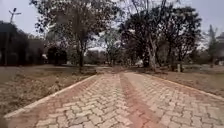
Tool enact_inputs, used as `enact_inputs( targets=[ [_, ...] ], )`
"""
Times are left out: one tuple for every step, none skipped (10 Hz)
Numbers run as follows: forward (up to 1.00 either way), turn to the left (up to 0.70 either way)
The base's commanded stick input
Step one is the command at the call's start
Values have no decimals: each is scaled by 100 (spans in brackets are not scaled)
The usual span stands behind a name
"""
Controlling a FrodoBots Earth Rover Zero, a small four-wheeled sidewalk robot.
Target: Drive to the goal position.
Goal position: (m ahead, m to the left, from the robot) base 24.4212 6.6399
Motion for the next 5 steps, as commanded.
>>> enact_inputs(
  targets=[
    [70, 0],
    [70, 0],
    [70, 0],
    [70, 0],
    [70, 0]
  ],
)
